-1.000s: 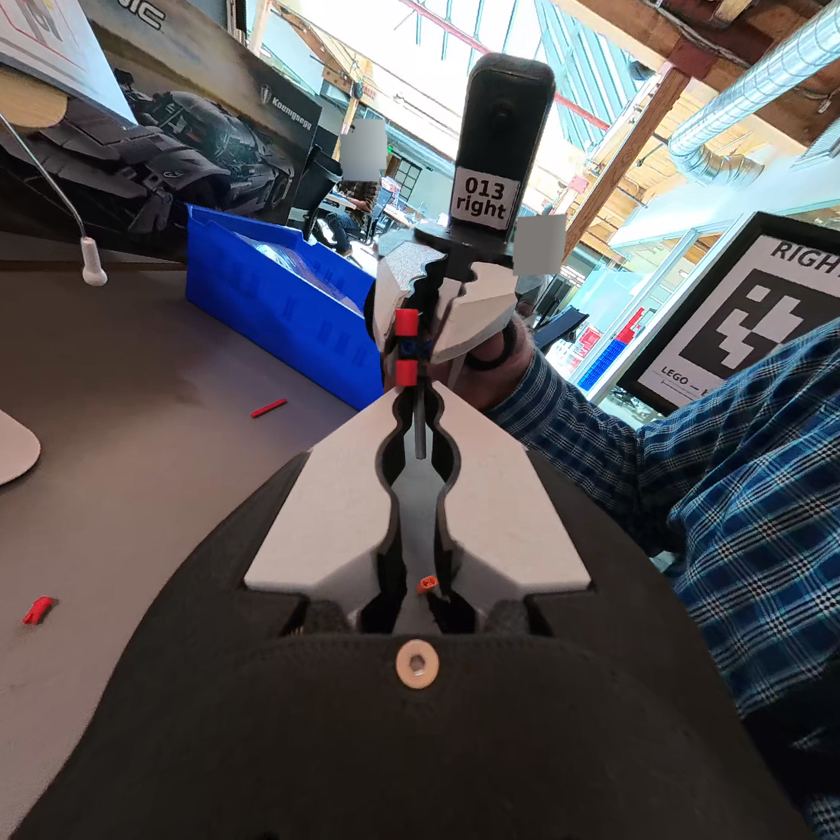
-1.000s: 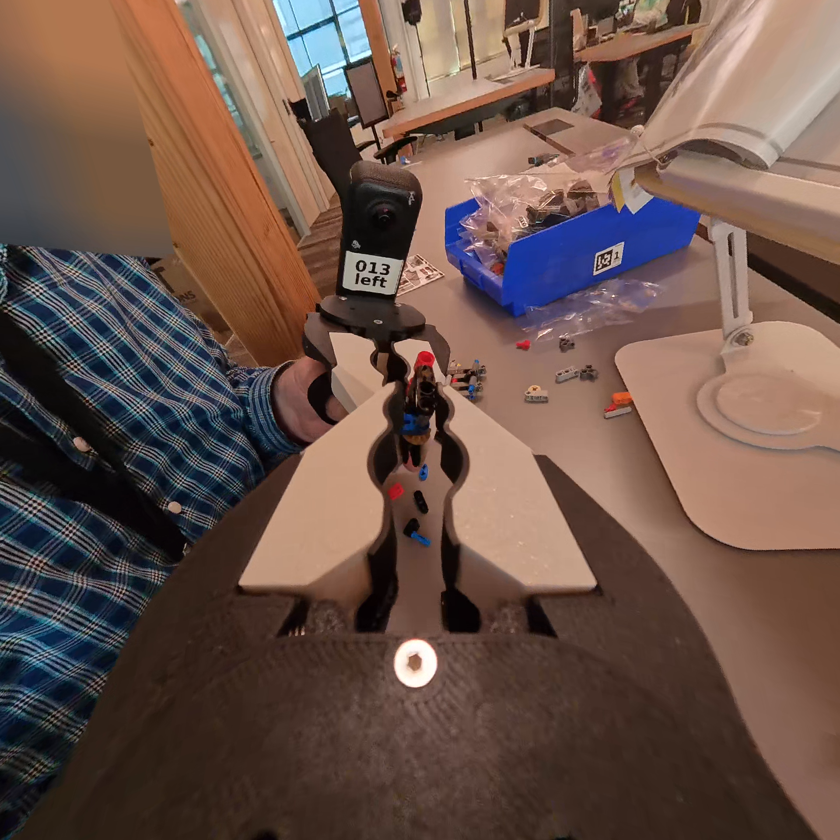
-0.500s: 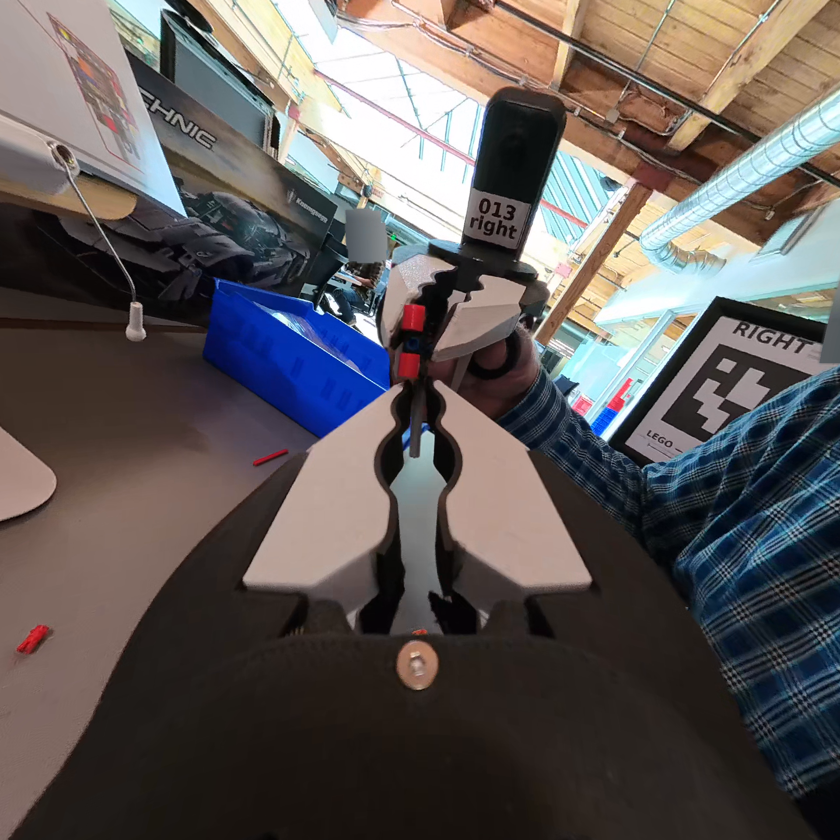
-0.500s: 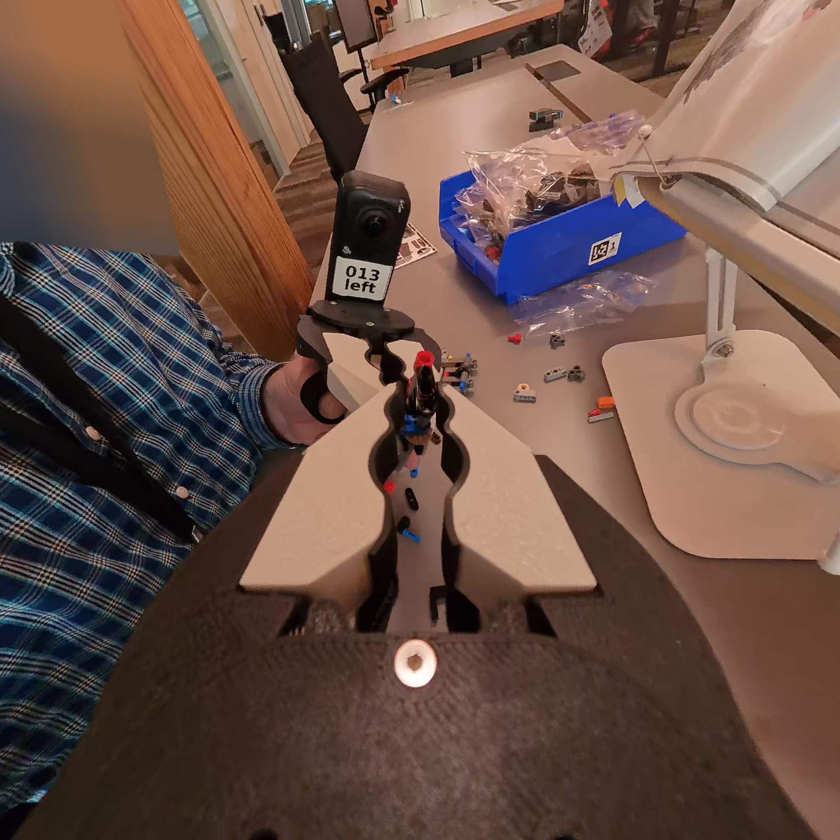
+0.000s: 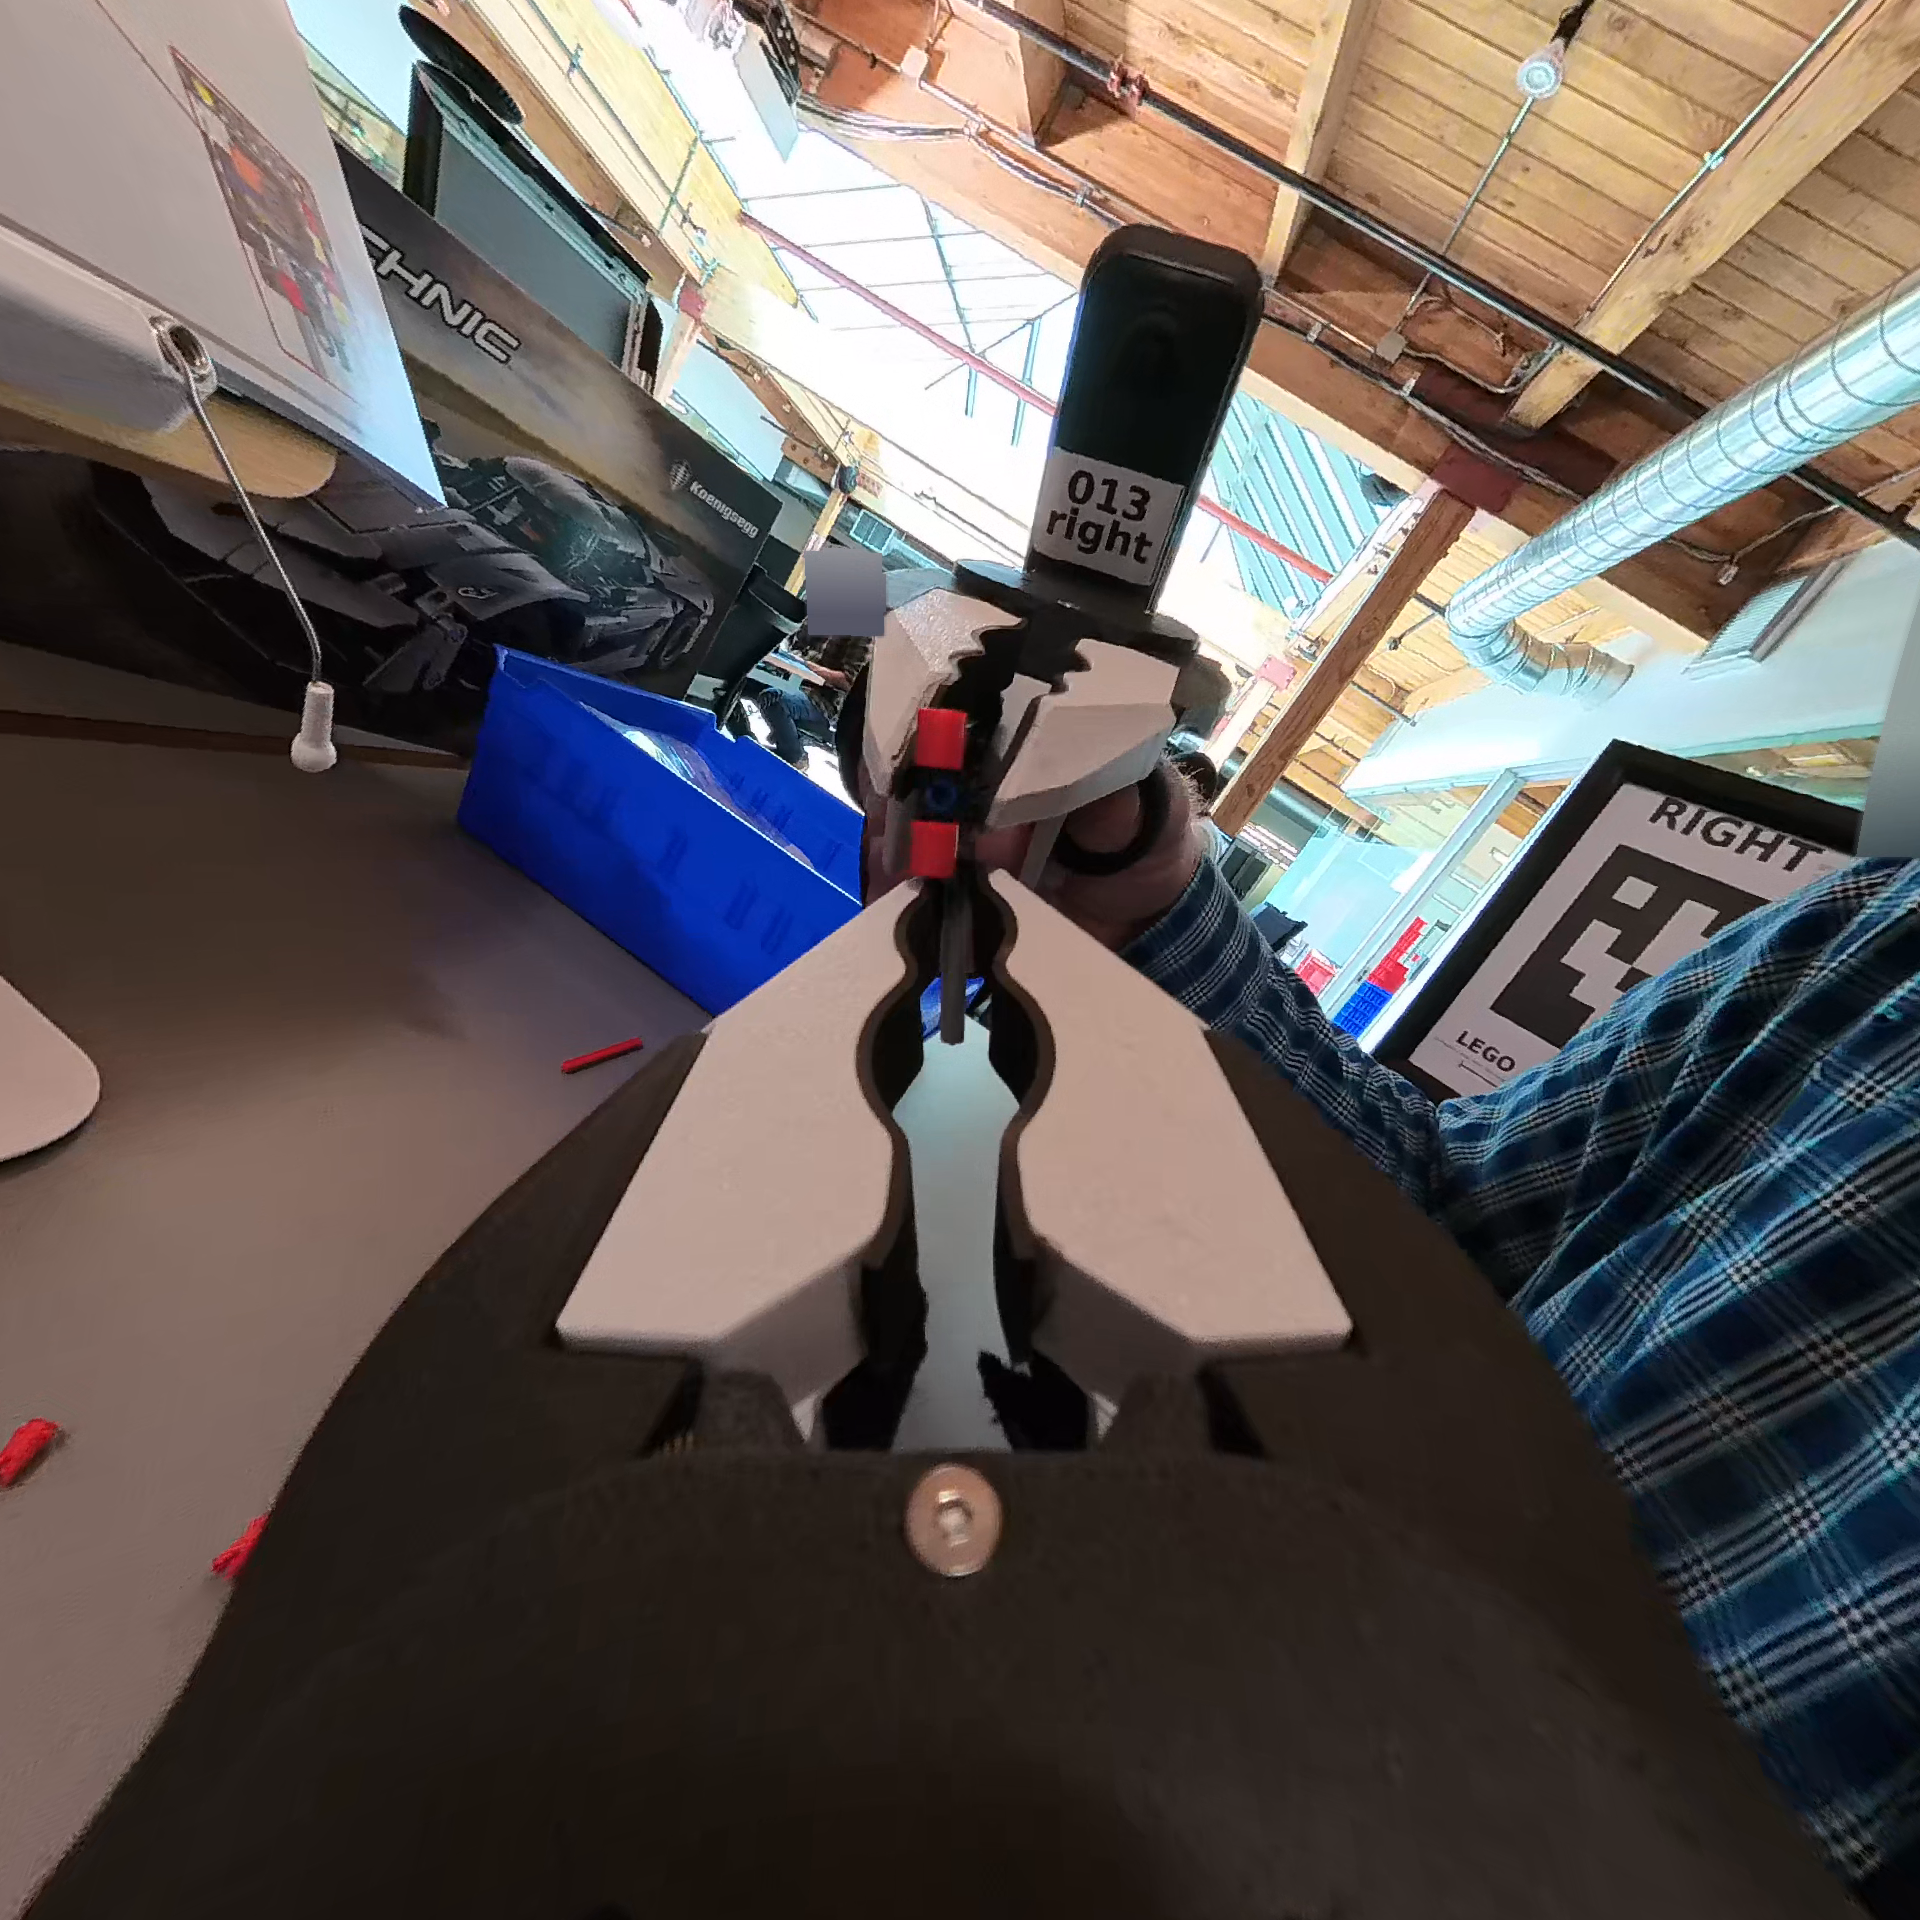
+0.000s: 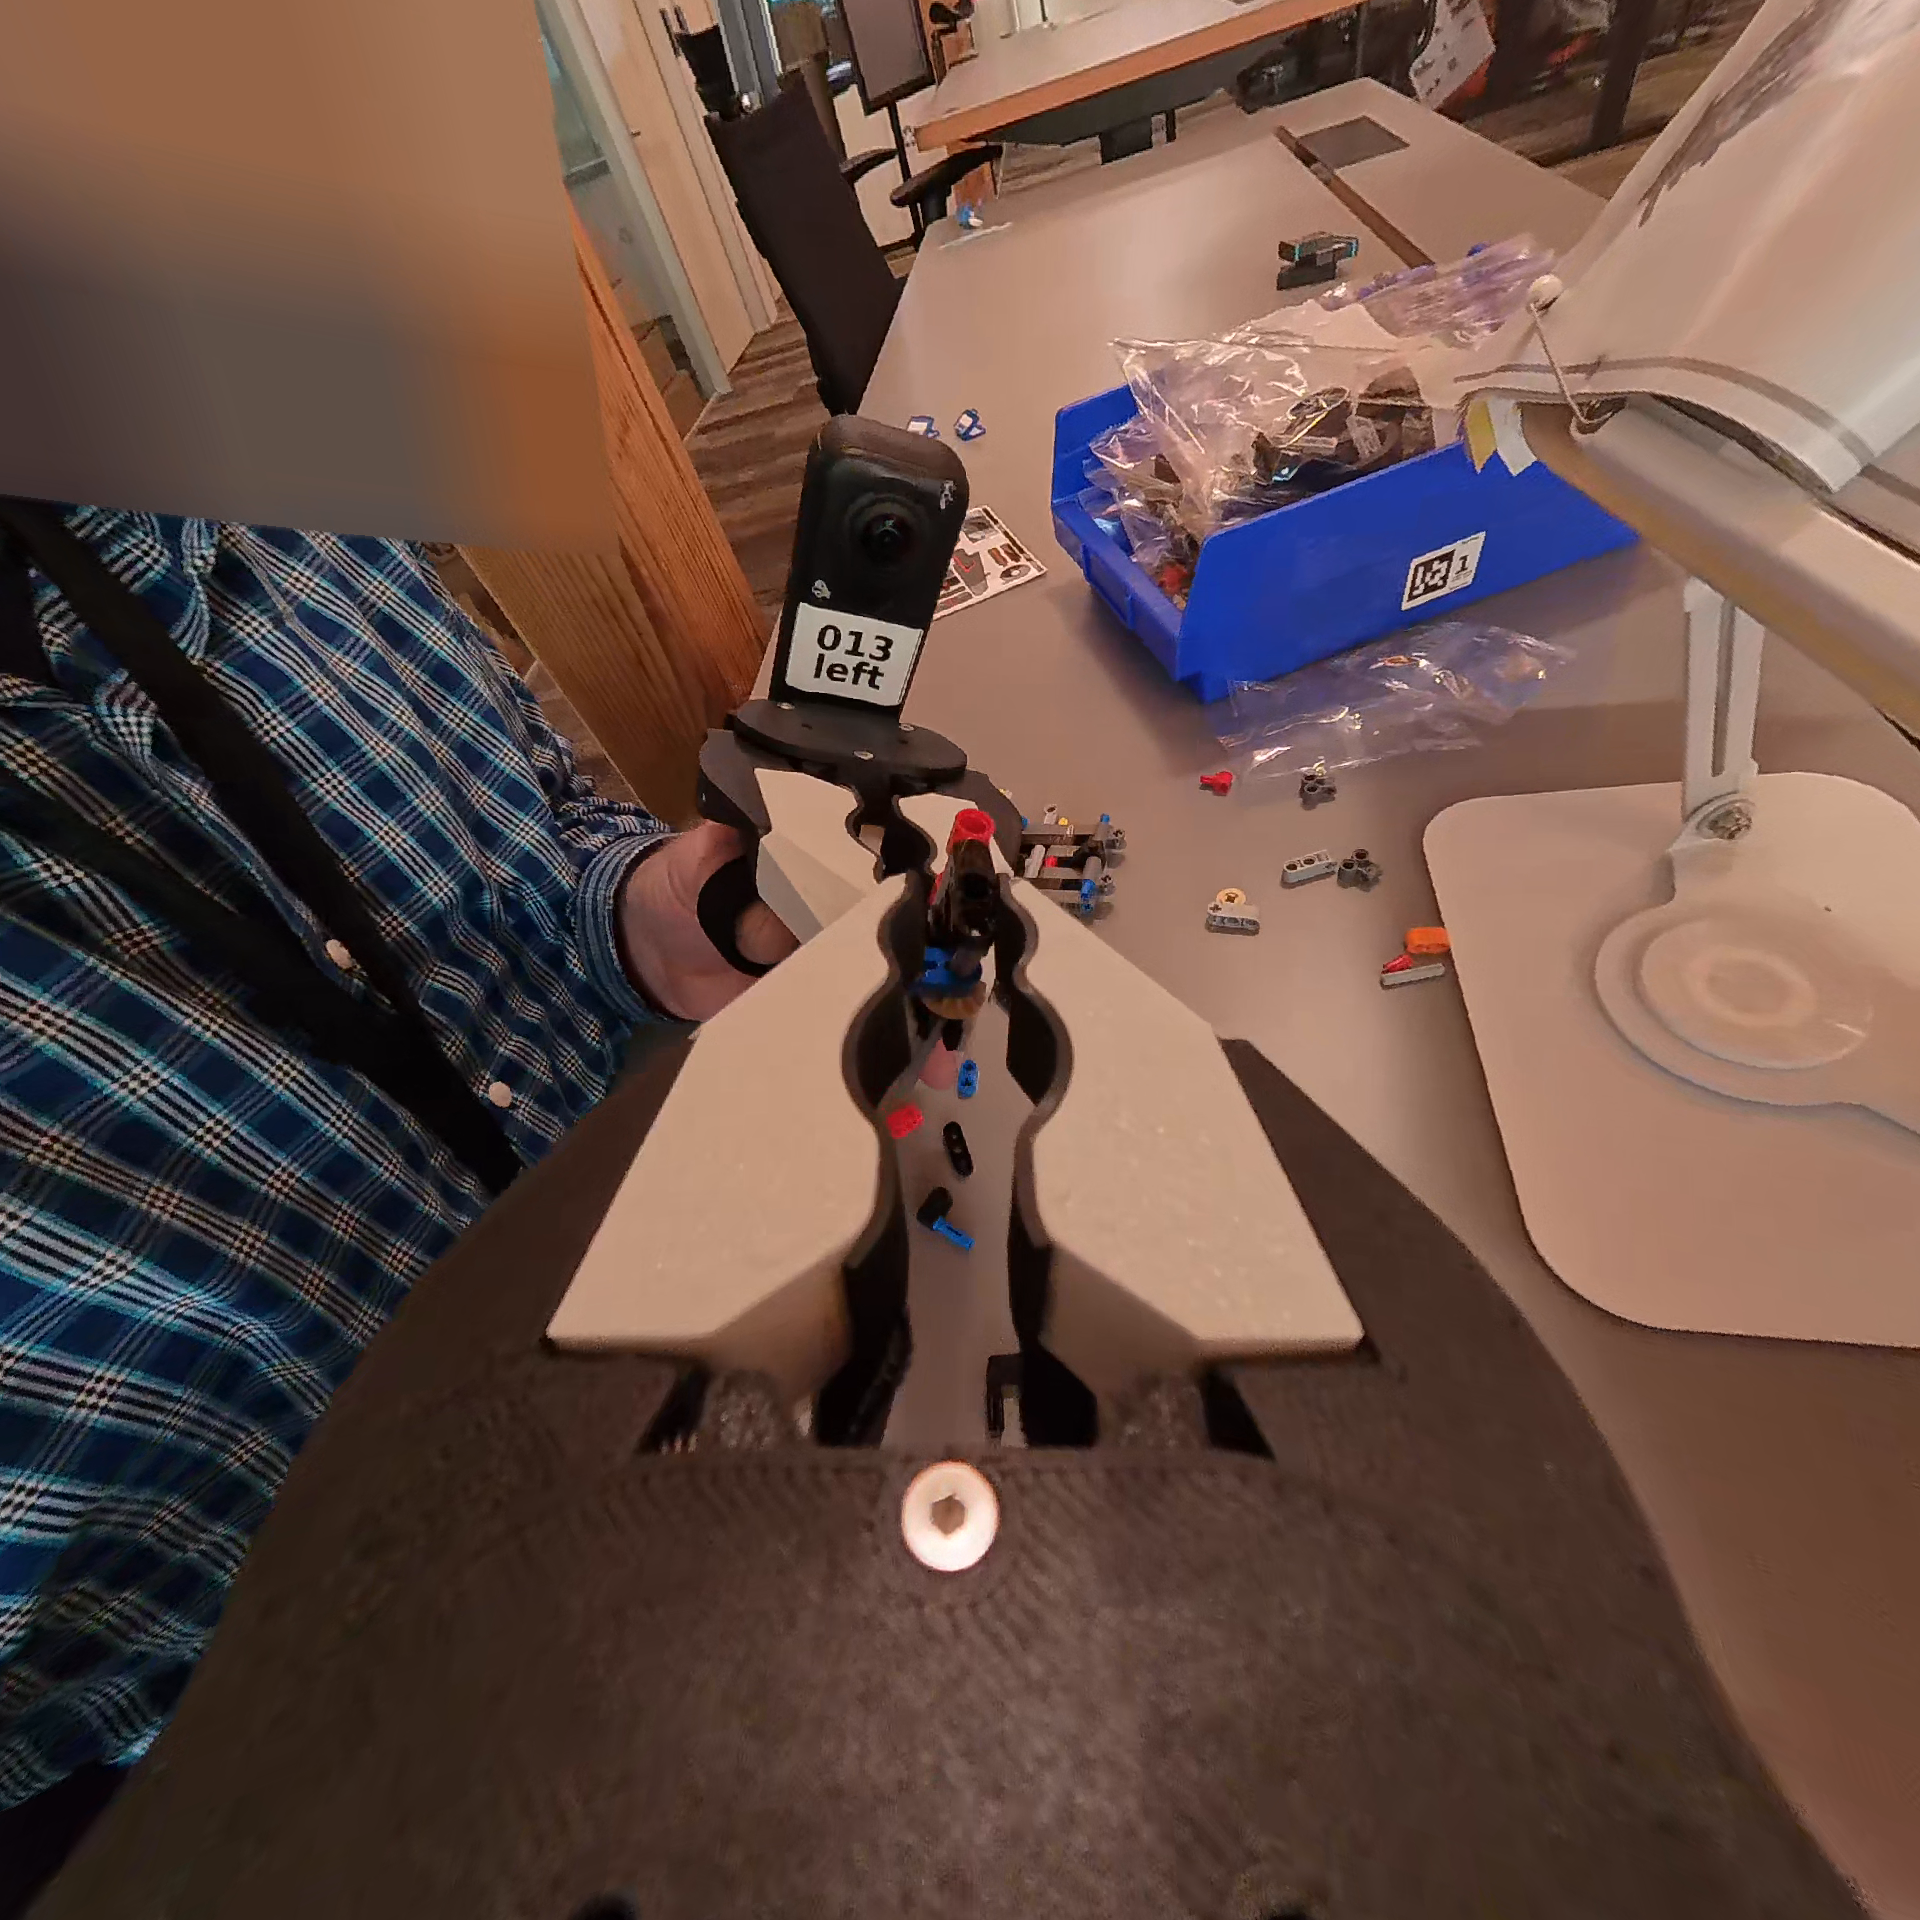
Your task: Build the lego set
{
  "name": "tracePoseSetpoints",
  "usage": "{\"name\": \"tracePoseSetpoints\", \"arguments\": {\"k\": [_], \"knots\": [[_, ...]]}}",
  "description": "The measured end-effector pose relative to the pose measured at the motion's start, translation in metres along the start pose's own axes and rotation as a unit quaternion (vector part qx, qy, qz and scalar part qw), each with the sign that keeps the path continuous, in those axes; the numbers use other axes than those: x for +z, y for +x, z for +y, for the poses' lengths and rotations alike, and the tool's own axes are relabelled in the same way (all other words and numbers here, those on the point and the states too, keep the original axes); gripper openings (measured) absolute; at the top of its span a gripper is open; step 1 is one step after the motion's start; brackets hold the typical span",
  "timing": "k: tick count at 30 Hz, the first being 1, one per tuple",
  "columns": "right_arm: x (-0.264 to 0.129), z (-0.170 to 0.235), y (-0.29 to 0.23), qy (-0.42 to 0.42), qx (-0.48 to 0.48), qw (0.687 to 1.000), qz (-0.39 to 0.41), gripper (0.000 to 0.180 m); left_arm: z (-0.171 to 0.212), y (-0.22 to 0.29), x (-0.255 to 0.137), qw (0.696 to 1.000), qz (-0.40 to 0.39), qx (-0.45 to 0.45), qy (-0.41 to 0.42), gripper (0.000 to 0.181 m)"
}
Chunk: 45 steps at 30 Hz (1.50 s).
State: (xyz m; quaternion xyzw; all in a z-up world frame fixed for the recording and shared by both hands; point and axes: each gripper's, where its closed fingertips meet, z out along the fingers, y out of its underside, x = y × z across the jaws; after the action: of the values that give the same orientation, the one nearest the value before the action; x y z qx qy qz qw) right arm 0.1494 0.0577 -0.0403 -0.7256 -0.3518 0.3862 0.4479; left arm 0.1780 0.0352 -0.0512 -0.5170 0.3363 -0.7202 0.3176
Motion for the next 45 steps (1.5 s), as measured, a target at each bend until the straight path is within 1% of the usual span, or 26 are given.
{"name": "tracePoseSetpoints", "arguments": {"k": [1, 8, 9, 11, 16, 17, 20, 22, 25, 27, 30, 33, 37, 39, 43, 45], "knots": [[0.0, -0.001, 0.0, 0.002, 0.0, 1.0, -0.001, 0.009, -0.001, 0.0, 0.0, 1.0, -0.001, 0.0, 0.001, 0.003], [0.007, -0.008, 0.002, 0.019, 0.002, 1.0, -0.004, 0.009, -0.008, -0.002, -0.005, 1.0, 0.0, -0.008, 0.02, 0.003], [0.008, -0.01, 0.003, 0.023, 0.001, 1.0, 0.001, 0.012, -0.01, -0.002, -0.006, 1.0, -0.002, -0.008, 0.025, 0.002], [0.01, -0.014, 0.008, 0.029, 0.002, 0.999, 0.021, 0.026, -0.016, -0.003, -0.01, 0.999, -0.002, -0.016, 0.047, 0.002], [0.006, -0.025, 0.012, 0.063, -0.004, 0.996, 0.066, 0.031, -0.027, -0.004, -0.015, 0.996, 0.008, -0.035, 0.076, 0.002], [0.005, -0.025, 0.01, 0.067, -0.001, 0.996, 0.066, 0.03, -0.029, -0.004, -0.016, 0.995, 0.017, -0.047, 0.084, 0.002], [0.0, -0.024, 0.013, 0.074, 0.001, 0.992, 0.103, 0.03, -0.039, -0.004, -0.022, 0.988, 0.042, -0.085, 0.118, 0.002], [0.0, -0.023, 0.007, 0.077, 0.008, 0.991, 0.106, 0.031, -0.044, -0.008, -0.026, 0.985, 0.042, -0.099, 0.133, 0.002], [0.007, -0.006, 0.006, 0.048, 0.009, 0.99, 0.134, 0.03, -0.052, -0.012, -0.031, 0.978, 0.047, -0.118, 0.163, 0.001], [0.012, -0.002, 0.004, 0.048, 0.015, 0.988, 0.148, 0.033, -0.055, -0.013, -0.033, 0.974, 0.053, -0.129, 0.179, 0.002], [0.02, -0.005, 0.003, 0.057, -0.019, 0.98, 0.188, 0.028, -0.057, -0.016, -0.035, 0.968, 0.054, -0.145, 0.199, 0.002], [0.028, -0.003, 0.01, 0.033, -0.031, 0.972, 0.232, 0.028, -0.057, -0.017, -0.035, 0.967, 0.046, -0.142, 0.207, 0.002], [0.032, -0.006, 0.014, 0.046, -0.023, 0.967, 0.25, 0.005, -0.057, -0.018, -0.034, 0.968, 0.039, -0.132, 0.211, 0.002], [0.029, -0.007, 0.015, 0.049, -0.025, 0.966, 0.253, 0.003, -0.058, -0.017, -0.034, 0.968, 0.042, -0.127, 0.211, 0.003], [0.022, -0.005, 0.02, 0.027, -0.022, 0.967, 0.254, 0.0, -0.053, -0.016, -0.031, 0.973, 0.039, -0.115, 0.194, 0.004], [0.019, -0.003, 0.021, 0.005, -0.024, 0.968, 0.248, 0.0, -0.051, -0.015, -0.029, 0.976, 0.036, -0.107, 0.184, 0.01]]}}
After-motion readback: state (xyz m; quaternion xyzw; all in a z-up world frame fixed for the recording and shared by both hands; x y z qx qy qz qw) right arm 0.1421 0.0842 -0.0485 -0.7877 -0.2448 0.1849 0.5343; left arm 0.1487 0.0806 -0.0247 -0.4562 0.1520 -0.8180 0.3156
